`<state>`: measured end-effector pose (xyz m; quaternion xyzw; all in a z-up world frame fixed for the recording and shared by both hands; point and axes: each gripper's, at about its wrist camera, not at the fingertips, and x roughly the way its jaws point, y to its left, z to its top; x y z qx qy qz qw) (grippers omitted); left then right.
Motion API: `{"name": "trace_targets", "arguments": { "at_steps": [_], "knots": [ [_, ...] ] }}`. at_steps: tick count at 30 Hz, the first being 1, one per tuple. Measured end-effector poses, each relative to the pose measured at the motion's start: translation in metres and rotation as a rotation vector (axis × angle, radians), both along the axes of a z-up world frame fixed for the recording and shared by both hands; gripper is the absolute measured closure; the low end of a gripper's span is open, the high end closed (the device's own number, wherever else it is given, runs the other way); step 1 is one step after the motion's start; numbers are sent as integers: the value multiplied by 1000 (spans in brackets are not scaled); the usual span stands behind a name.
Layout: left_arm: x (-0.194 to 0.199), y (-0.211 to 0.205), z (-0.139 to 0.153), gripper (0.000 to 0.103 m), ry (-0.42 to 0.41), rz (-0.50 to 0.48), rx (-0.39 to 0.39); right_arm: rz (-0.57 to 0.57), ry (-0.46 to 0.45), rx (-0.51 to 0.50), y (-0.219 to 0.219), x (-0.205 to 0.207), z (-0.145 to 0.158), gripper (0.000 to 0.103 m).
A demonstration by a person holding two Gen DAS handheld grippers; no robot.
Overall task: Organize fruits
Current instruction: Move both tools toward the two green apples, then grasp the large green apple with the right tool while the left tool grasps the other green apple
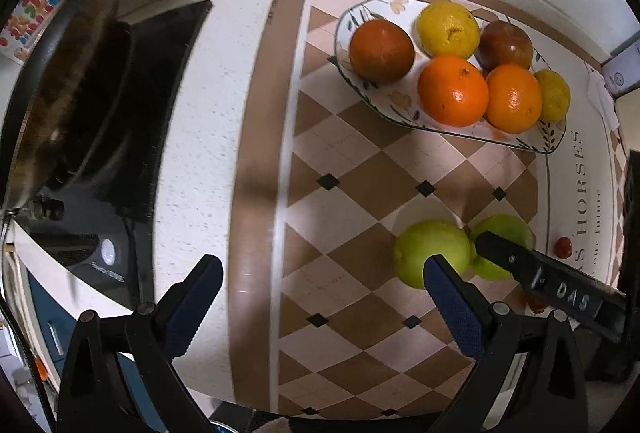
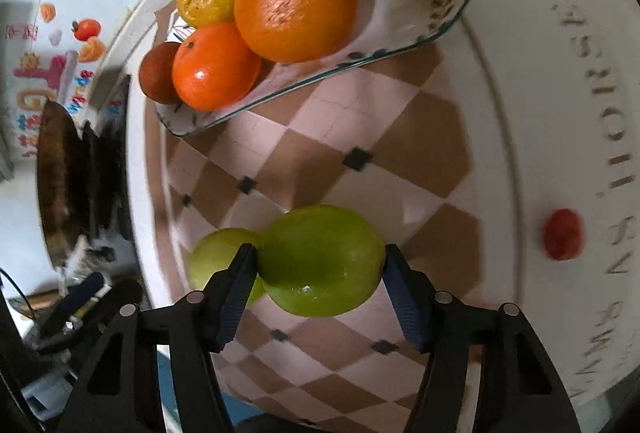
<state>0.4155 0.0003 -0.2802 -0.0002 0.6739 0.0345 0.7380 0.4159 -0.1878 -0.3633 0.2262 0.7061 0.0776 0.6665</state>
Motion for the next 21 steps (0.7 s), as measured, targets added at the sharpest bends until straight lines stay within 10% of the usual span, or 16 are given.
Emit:
{"name": "trace_targets", "arguments": {
  "at_steps": [12, 16, 21],
  "knots": [
    [16, -54, -54, 3, 148, -75, -143, -31, -7, -89, -56, -7, 5, 37],
    [15, -67, -64, 42, 158, -112, -151, -38, -8, -81, -58, -6, 3, 37],
    [11, -72, -62, 42, 129, -123, -137, -28, -12, -81, -64, -7, 5, 36]
  ]
}}
